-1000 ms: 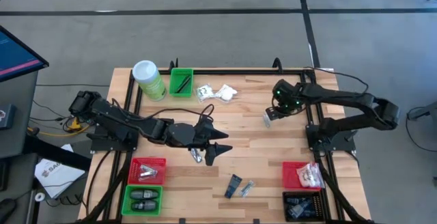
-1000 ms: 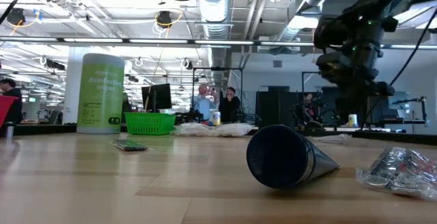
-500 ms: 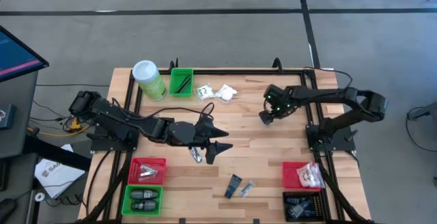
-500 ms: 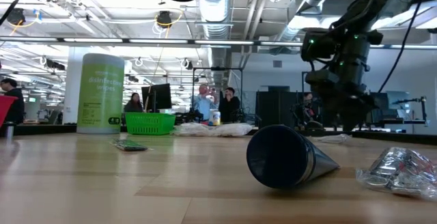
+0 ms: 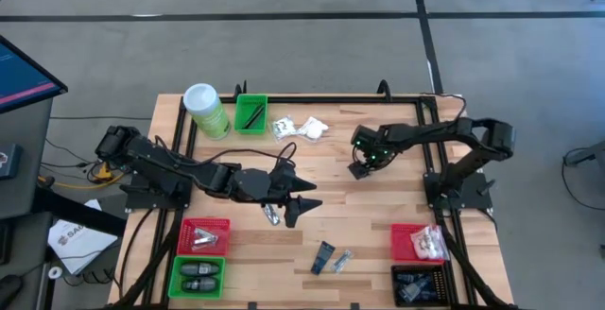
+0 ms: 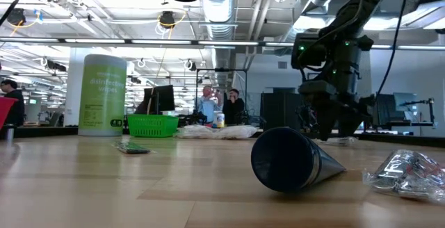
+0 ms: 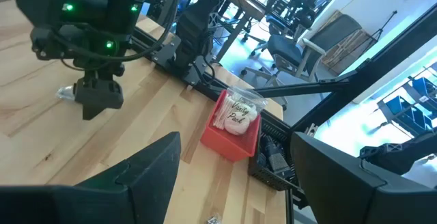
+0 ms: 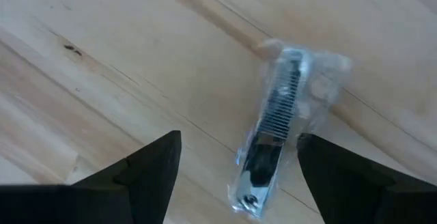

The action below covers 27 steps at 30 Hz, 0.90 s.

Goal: Pick & Place Travel size toiletries
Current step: Put the nail cutter into the left red bin

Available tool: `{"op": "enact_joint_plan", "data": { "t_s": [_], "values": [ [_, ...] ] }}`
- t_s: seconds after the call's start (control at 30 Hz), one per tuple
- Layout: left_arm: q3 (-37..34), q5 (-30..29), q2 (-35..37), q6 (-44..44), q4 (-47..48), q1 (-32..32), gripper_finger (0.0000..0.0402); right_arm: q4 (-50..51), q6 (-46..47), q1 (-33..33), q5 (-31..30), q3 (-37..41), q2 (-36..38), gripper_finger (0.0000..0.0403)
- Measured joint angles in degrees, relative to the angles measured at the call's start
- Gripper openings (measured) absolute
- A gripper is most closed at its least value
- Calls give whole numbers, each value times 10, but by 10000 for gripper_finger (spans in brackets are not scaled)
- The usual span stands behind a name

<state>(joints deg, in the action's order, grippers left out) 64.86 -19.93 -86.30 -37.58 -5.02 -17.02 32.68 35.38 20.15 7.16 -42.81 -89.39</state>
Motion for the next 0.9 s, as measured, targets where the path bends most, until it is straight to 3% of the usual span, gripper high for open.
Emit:
{"op": "enact_joint_plan", "data": {
  "t_s": [0.4,0.53,0.77,0.9],
  "values": [
    [0,3,0,0,0,0,273,65,-51,-14,-15,-25,-19,265],
    [0,3,0,1,0,0,273,85,-77,-14,-46,-17,-18,229],
    [0,3,0,2,0,0,273,85,-122,-7,-43,-19,-14,134],
    [0,3,0,3,0,0,273,87,-170,-6,-45,-39,-13,103]
  ]
}}
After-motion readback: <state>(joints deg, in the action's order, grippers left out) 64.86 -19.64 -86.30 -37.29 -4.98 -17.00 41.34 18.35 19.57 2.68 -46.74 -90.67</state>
